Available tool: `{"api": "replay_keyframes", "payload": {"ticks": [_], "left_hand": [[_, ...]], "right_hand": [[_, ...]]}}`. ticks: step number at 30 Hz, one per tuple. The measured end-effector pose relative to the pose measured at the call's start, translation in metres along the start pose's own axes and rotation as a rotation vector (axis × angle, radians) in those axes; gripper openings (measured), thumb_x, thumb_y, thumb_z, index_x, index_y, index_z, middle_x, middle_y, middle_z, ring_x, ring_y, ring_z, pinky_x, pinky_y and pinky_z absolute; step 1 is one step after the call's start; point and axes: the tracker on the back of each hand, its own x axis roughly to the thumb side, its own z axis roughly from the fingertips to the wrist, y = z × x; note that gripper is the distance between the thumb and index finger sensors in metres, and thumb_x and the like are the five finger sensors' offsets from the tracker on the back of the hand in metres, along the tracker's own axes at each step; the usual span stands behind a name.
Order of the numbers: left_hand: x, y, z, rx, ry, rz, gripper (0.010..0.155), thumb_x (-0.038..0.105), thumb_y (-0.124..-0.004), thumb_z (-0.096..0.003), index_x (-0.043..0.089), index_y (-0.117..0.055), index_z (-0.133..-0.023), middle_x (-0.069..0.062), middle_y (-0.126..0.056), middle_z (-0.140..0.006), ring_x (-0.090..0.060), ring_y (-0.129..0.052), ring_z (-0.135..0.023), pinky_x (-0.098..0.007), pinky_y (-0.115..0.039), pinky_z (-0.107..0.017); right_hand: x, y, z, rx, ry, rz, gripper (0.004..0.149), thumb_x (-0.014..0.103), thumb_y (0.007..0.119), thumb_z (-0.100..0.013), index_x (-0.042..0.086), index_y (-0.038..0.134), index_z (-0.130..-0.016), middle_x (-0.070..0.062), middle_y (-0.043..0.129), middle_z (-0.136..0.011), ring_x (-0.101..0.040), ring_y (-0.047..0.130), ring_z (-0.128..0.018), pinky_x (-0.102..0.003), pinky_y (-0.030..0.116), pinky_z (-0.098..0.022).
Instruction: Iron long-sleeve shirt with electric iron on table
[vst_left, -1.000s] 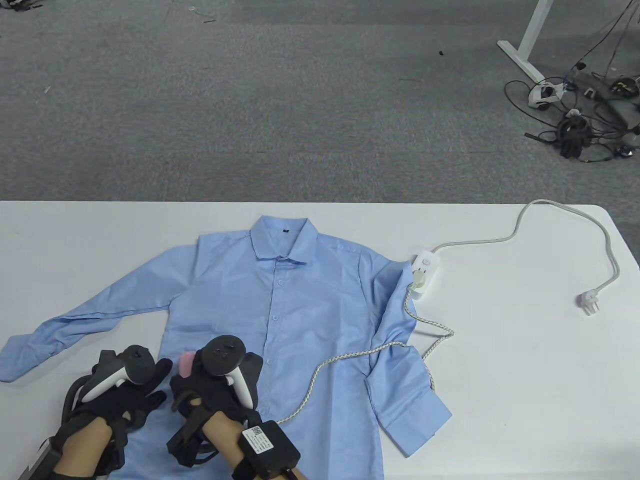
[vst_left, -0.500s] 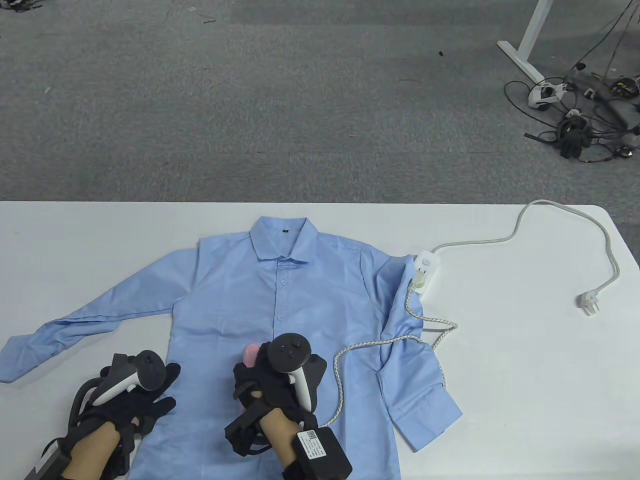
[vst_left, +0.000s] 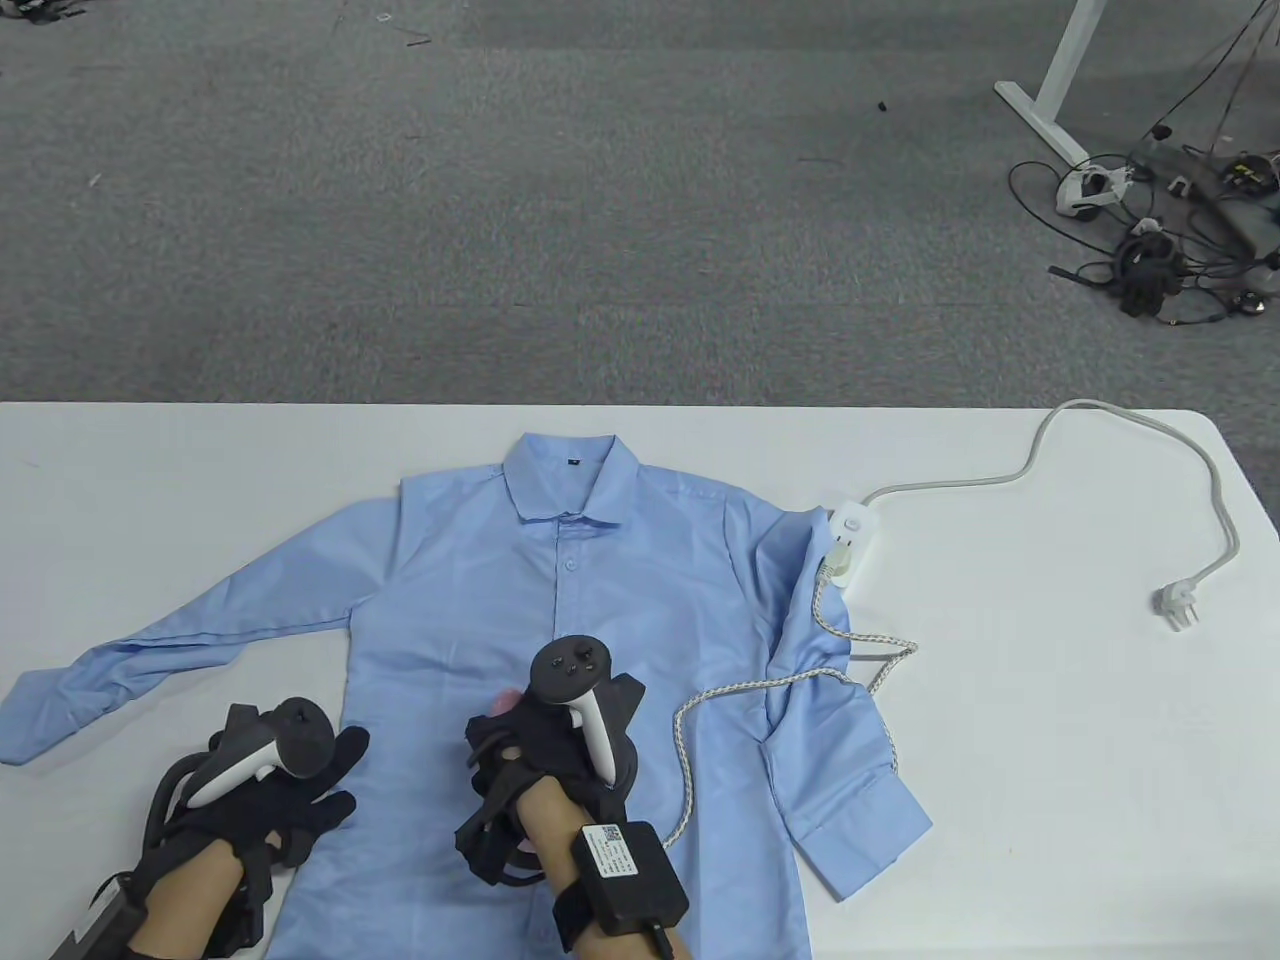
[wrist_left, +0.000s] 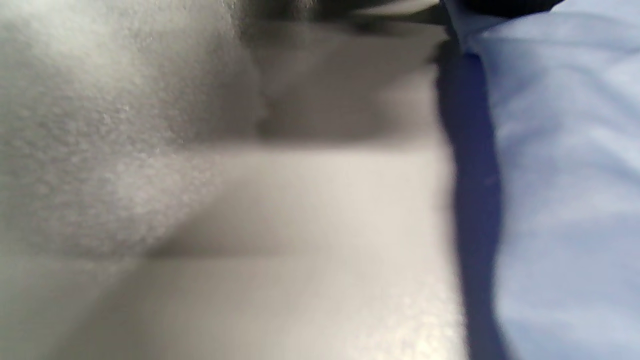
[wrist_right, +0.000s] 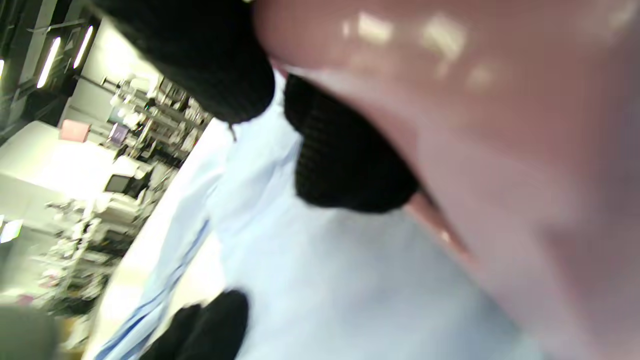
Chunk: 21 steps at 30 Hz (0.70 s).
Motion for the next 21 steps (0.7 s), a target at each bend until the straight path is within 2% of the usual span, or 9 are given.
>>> {"api": "replay_keyframes", "payload": {"ticks": [3, 7, 9, 12, 16, 19, 21], "left_hand": [[-0.002, 0.003, 0.000, 0.036, -0.002, 0.022, 0.062, 0.059, -0.058, -0.0461, 0.062, -0.023, -0.097, 0.008, -0.001, -0.117, -0.027, 0.003, -0.111, -0.058, 0.002, -0.069], [-0.004, 0.005, -0.001, 0.058, -0.019, 0.047, 0.058, 0.057, -0.060, -0.0464, 0.062, -0.030, -0.097, 0.008, -0.007, -0.118, -0.028, 0.000, -0.112, -0.058, 0.002, -0.069], [-0.004, 0.005, -0.001, 0.053, -0.018, 0.047, 0.058, 0.056, -0.060, -0.0468, 0.062, -0.030, -0.096, 0.009, -0.007, -0.118, -0.027, 0.000, -0.112, -0.058, 0.002, -0.069], [-0.002, 0.004, -0.001, 0.057, -0.011, 0.020, 0.060, 0.055, -0.061, -0.0469, 0.062, -0.028, -0.096, 0.008, -0.007, -0.118, -0.027, 0.000, -0.112, -0.058, 0.002, -0.070], [-0.004, 0.004, -0.003, 0.043, -0.023, 0.037, 0.060, 0.054, -0.061, -0.0471, 0.062, -0.028, -0.096, 0.008, -0.006, -0.118, -0.028, -0.001, -0.112, -0.058, 0.000, -0.070], [-0.005, 0.004, -0.003, 0.031, -0.028, 0.046, 0.061, 0.055, -0.061, -0.0468, 0.062, -0.027, -0.096, 0.008, -0.005, -0.117, -0.028, 0.000, -0.112, -0.059, 0.001, -0.070], [-0.004, 0.004, -0.003, 0.028, -0.036, 0.038, 0.064, 0.062, -0.060, -0.0433, 0.062, -0.026, -0.097, 0.008, -0.002, -0.118, -0.028, 0.000, -0.112, -0.059, 0.001, -0.070]], "right_hand": [[0.013, 0.015, 0.025, 0.105, -0.109, -0.055, 0.082, 0.032, 0.079, -0.047, -0.012, 0.030, -0.095, -0.017, 0.080, -0.067, -0.023, 0.102, -0.041, -0.042, 0.094, -0.029], [0.041, 0.052, 0.063, 0.310, -0.280, 0.143, 0.081, 0.032, 0.078, -0.047, -0.011, 0.031, -0.097, -0.017, 0.080, -0.068, -0.023, 0.101, -0.041, -0.043, 0.093, -0.030], [0.049, 0.075, 0.074, 0.389, -0.322, 0.216, 0.080, 0.032, 0.078, -0.047, -0.011, 0.032, -0.097, -0.017, 0.080, -0.068, -0.023, 0.101, -0.041, -0.043, 0.093, -0.030], [0.048, 0.107, 0.078, 0.474, -0.346, 0.274, 0.080, 0.032, 0.078, -0.047, -0.011, 0.032, -0.097, -0.017, 0.080, -0.068, -0.023, 0.101, -0.040, -0.043, 0.093, -0.029], [0.032, 0.127, 0.067, 0.492, -0.319, 0.270, 0.080, 0.032, 0.078, -0.047, -0.011, 0.031, -0.097, -0.018, 0.079, -0.069, -0.025, 0.101, -0.042, -0.044, 0.092, -0.030], [0.027, 0.127, 0.065, 0.469, -0.289, 0.240, 0.080, 0.033, 0.077, -0.048, -0.010, 0.030, -0.097, -0.017, 0.079, -0.069, -0.021, 0.101, -0.042, -0.041, 0.093, -0.030], [0.024, 0.125, 0.067, 0.369, -0.281, 0.223, 0.080, 0.034, 0.077, -0.047, -0.011, 0.032, -0.096, -0.017, 0.080, -0.068, -0.021, 0.102, -0.041, -0.040, 0.094, -0.028]]}}
